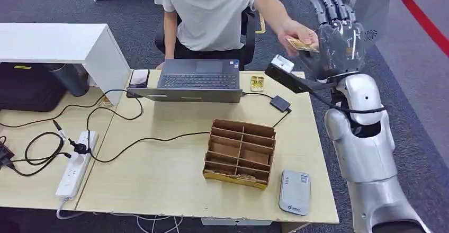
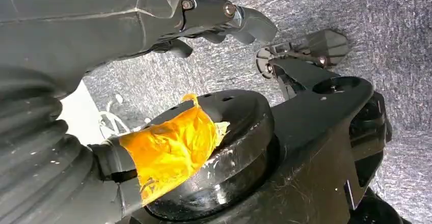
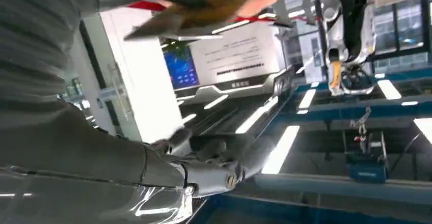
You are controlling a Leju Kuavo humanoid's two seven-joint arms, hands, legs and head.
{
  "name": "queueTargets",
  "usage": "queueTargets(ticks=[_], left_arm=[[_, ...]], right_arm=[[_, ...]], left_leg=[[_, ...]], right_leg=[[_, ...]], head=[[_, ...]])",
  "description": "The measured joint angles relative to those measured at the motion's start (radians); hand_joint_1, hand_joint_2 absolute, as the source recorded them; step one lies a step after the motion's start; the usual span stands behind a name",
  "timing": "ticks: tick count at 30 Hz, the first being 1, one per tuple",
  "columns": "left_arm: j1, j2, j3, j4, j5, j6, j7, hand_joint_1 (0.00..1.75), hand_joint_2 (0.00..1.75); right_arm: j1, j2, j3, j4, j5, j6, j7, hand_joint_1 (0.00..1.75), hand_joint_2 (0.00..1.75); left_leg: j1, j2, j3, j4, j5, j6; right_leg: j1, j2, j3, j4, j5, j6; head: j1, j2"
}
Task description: Pass the card to the sensor for recognition and then transmit it.
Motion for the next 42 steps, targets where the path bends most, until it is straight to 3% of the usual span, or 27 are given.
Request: queueTargets(ticks=[17, 23, 26, 30, 37, 42], left_arm=[[0.0, -0.001, 0.0, 0.008, 0.006, 0.001, 0.003, 0.0, 1.75], [0.001, -0.029, 0.002, 0.008, 0.017, 0.066, -0.012, 0.0, 1.75], [0.002, -0.034, 0.009, 0.008, 0.029, 0.082, -0.003, 0.0, 1.75], [0.003, -0.028, 0.018, 0.008, 0.042, 0.051, 0.005, 0.0, 1.75], [0.01, -0.046, 0.051, 0.008, 0.069, 0.106, 0.006, 0.0, 1.75], [0.01, -0.042, 0.06, 0.008, 0.069, 0.063, 0.008, 0.0, 1.75]], right_arm=[[0.0, 0.002, 0.02, 0.011, -0.069, 0.001, -0.011, 1.75, 1.75], [0.022, 0.002, 0.02, -0.028, -0.105, -0.022, -0.032, 1.75, 1.75], [0.077, 0.002, 0.017, -0.094, -0.132, -0.048, -0.055, 1.75, 1.75], [0.158, 0.002, 0.011, -0.187, -0.218, -0.054, -0.09, 1.75, 1.75], [0.333, -0.008, -0.023, -0.365, -0.283, -0.1, -0.168, 1.75, 1.75], [0.456, -0.024, -0.046, -0.459, -0.254, -0.144, -0.197, 1.75, 1.75]], left_leg=[[0.0, -0.001, -0.002, 0.0, 0.0, 0.0], [0.0, -0.001, -0.002, 0.0, 0.0, 0.0], [0.0, -0.001, -0.002, 0.0, 0.0, 0.0], [0.0, -0.001, -0.002, 0.0, 0.0, 0.0], [0.0, -0.001, -0.002, 0.0, -0.001, 0.0], [0.0, -0.001, -0.002, 0.0, -0.001, 0.0]], right_leg=[[0.0, 0.0, -0.002, 0.0, 0.0, 0.0], [0.0, 0.0, -0.002, 0.0, 0.0, 0.0], [0.0, -0.001, -0.002, 0.0, 0.0, 0.0], [0.0, -0.001, -0.002, 0.0, 0.0, 0.0], [0.0, -0.001, -0.002, -0.001, -0.001, 0.0], [0.0, 0.0, -0.002, -0.001, -0.001, 0.0]], head=[[0.0, 0.0], [0.0, 0.0], [0.0, 0.0], [0.0, 0.0], [0.0, 0.0], [0.0, 0.0]])
